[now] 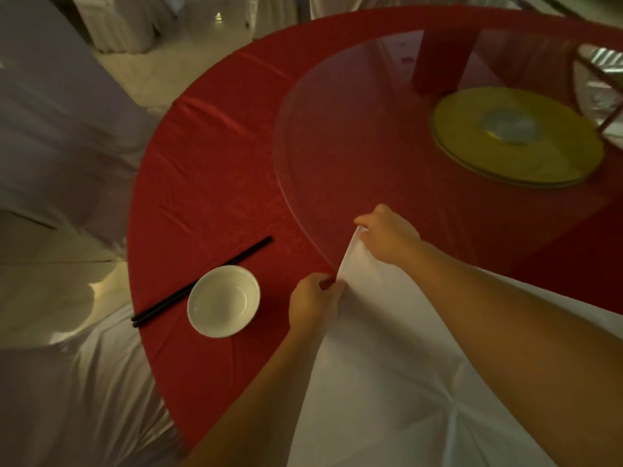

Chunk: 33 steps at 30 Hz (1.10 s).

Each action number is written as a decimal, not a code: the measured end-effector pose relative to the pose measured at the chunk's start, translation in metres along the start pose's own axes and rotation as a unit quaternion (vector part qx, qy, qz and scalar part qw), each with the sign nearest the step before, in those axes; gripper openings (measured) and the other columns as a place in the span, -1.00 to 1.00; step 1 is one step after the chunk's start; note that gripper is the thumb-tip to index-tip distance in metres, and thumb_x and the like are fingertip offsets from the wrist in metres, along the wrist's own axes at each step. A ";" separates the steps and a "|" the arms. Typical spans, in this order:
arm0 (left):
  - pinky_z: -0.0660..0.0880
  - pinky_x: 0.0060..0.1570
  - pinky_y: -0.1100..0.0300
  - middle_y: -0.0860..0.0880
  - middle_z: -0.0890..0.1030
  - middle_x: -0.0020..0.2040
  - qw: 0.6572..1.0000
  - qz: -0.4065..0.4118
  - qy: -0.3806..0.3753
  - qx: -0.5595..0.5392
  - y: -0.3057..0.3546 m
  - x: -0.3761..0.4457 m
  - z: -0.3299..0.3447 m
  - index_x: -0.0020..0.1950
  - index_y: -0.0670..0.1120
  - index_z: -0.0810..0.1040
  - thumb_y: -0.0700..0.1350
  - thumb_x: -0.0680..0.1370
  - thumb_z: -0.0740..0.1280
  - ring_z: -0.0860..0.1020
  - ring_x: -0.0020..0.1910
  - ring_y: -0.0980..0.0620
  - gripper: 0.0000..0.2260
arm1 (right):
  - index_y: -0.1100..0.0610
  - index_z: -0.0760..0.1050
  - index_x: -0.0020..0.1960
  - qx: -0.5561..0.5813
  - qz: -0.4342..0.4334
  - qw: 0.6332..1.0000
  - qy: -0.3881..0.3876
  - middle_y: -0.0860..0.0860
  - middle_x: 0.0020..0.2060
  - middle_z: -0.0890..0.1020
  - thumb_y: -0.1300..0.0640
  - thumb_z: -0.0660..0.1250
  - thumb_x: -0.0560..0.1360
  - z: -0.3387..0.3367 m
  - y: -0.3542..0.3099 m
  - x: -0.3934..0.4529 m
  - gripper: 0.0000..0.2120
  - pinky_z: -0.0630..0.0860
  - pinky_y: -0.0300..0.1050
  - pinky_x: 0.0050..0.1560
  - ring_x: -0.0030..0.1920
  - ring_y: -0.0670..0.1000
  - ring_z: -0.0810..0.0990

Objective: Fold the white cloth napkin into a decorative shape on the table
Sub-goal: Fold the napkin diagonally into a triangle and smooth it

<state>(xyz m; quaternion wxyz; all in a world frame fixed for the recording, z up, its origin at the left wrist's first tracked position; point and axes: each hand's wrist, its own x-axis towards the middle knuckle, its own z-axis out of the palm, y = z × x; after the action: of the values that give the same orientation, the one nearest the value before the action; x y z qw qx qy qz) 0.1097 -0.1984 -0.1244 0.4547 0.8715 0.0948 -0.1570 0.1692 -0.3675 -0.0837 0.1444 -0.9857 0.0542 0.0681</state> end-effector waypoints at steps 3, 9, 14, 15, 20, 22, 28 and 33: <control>0.54 -0.23 0.14 0.13 0.60 -0.23 1.000 0.000 -0.008 -0.004 0.000 0.001 0.002 -0.07 0.04 0.62 0.07 0.45 0.38 0.55 -0.25 0.13 -0.86 | 0.04 0.56 0.14 0.001 -0.010 0.999 0.044 0.10 0.12 0.49 0.12 0.20 0.59 -0.002 -0.001 -0.004 -0.79 0.48 -0.04 -0.11 -0.01 0.15 0.57; 0.42 -0.41 0.26 0.13 0.58 -0.30 1.000 0.023 0.014 -0.003 0.007 -0.010 -0.005 -0.24 0.12 0.52 0.07 0.44 0.40 0.53 -0.32 0.16 -0.89 | 0.06 0.51 0.09 0.053 -0.016 0.992 0.114 0.07 0.04 0.51 0.09 0.17 0.60 -0.017 -0.004 -0.044 -0.84 0.44 -0.05 -0.21 -0.17 0.08 0.51; 0.47 -0.36 0.24 0.15 0.58 -0.30 0.995 0.092 0.040 0.017 0.012 -0.034 -0.012 -0.16 0.07 0.55 0.03 0.47 0.40 0.54 -0.31 0.19 -0.93 | -0.02 0.51 0.00 0.195 0.055 0.968 0.148 -0.05 -0.22 0.65 0.07 0.20 0.59 -0.033 0.003 -0.106 -0.88 0.55 -0.09 -0.29 -0.27 -0.03 0.64; 0.47 -0.34 0.25 0.15 0.57 -0.28 0.993 0.107 0.043 0.022 0.013 -0.040 -0.014 -0.12 0.05 0.56 0.01 0.48 0.40 0.53 -0.30 0.20 -0.93 | -0.05 0.51 -0.03 0.227 0.073 0.959 0.154 -0.08 -0.26 0.65 0.06 0.21 0.58 -0.034 0.006 -0.122 -0.90 0.52 -0.20 -0.36 -0.33 -0.11 0.64; 0.47 -0.23 0.18 0.07 0.57 -0.16 0.970 0.226 0.047 0.076 0.013 -0.079 -0.022 -0.08 -0.02 0.59 -0.06 0.50 0.38 0.53 -0.17 0.07 -0.95 | -0.04 0.54 -0.15 0.338 0.145 0.914 0.171 -0.11 -0.28 0.68 0.08 0.26 0.53 -0.030 0.017 -0.212 -0.88 0.60 -0.14 -0.29 -0.31 -0.23 0.65; 0.43 -0.24 0.15 0.04 0.56 -0.14 0.946 0.305 0.041 0.105 0.008 -0.102 -0.023 -0.09 -0.03 0.59 -0.10 0.50 0.39 0.49 -0.13 0.04 -0.97 | -0.02 0.55 -0.21 0.364 0.182 0.895 0.181 -0.09 -0.32 0.69 0.08 0.29 0.48 -0.023 0.019 -0.251 -0.88 0.62 -0.02 -0.25 -0.30 -0.17 0.66; 0.45 -0.26 0.10 -0.08 0.60 -0.17 0.870 0.463 -0.002 0.166 -0.018 -0.176 -0.011 -0.14 -0.15 0.58 -0.19 0.45 0.43 0.50 -0.17 -0.06 -0.94 | 0.04 0.57 -0.22 0.418 0.296 0.838 0.189 -0.05 -0.36 0.70 0.13 0.35 0.41 0.010 0.026 -0.348 -0.95 0.63 0.09 -0.16 -0.29 -0.05 0.69; 0.47 -0.32 0.01 -0.07 0.57 -0.24 0.834 0.505 -0.061 0.212 -0.047 -0.216 0.005 -0.18 -0.15 0.56 -0.20 0.46 0.41 0.50 -0.24 -0.10 -0.95 | 0.01 0.51 -0.09 0.454 0.375 0.791 0.167 0.02 -0.32 0.71 0.18 0.36 0.37 0.038 0.031 -0.405 -0.86 0.56 -0.03 -0.27 -0.32 -0.05 0.70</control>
<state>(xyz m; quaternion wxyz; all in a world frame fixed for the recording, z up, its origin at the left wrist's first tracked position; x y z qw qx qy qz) -0.1068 -0.1808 -0.0853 0.2799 0.8620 -0.4220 0.0259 -0.2382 -0.3508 -0.0676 0.5272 -0.7049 0.4675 -0.0812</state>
